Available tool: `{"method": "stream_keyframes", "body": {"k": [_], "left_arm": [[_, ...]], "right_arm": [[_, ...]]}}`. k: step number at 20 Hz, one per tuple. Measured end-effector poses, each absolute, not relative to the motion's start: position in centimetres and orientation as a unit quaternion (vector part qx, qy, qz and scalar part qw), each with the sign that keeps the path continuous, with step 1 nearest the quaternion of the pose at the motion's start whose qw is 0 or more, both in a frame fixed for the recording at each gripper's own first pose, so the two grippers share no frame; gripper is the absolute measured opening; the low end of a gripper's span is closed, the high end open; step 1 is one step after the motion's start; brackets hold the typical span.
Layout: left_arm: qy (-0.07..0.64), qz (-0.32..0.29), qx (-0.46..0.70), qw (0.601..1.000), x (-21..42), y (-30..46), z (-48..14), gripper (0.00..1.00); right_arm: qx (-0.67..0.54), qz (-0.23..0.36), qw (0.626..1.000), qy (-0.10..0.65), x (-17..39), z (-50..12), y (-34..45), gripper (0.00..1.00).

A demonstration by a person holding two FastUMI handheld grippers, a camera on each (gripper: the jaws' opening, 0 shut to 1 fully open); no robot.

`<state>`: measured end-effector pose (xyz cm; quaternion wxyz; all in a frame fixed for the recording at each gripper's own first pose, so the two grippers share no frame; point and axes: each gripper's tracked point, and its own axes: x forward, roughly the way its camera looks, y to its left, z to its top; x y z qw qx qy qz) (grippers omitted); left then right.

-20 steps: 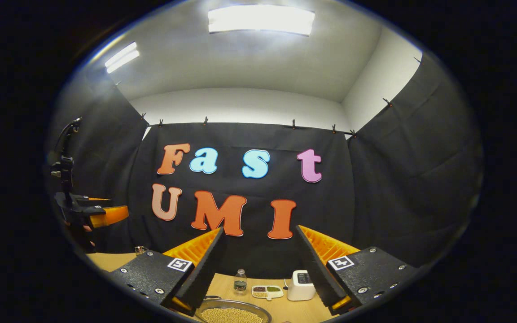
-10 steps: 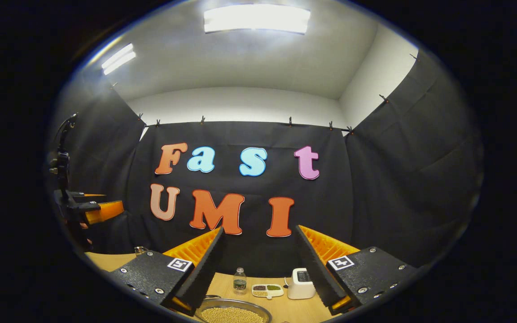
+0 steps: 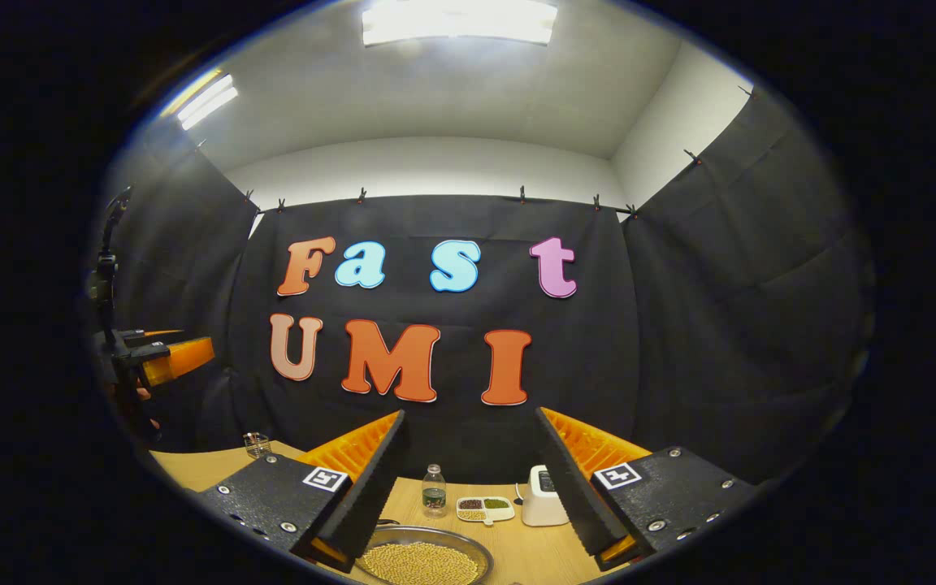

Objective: First push the handle of the pot to place it horizontally, then grasp the pot with both hands and set it on the induction cooktop.

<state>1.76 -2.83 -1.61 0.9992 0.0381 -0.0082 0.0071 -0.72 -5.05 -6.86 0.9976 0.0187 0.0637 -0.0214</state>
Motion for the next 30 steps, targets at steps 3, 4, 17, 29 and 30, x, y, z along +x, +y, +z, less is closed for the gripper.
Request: {"method": "stream_keyframes", "body": {"k": [3,4,17,29,30], "left_arm": [[-0.015,0.011,0.037,0.999,1.7,-2.6,-1.7,0.99],[-0.017,0.011,0.034,0.999,1.8,-2.6,-1.7,0.99],[-0.013,0.016,0.041,0.999,2.3,-2.1,-3.3,1.00],[0.015,0.022,0.040,0.999,2.7,-1.1,-6.6,0.99],[0.019,0.022,0.039,0.999,2.7,-1.0,-6.9,0.99]], "right_arm": [[0.016,-0.023,0.997,0.073,-0.7,-7.9,-5.1,0.95],[0.016,-0.023,0.997,0.076,-0.6,-8.2,-5.0,0.95],[0.017,-0.001,0.988,0.153,-1.1,-16.3,-3.9,0.88],[0.043,0.034,0.953,0.297,-3.8,-29.3,-0.7,0.43],[0.047,0.038,0.948,0.312,-4.3,-30.4,-0.5,0.37]]}}
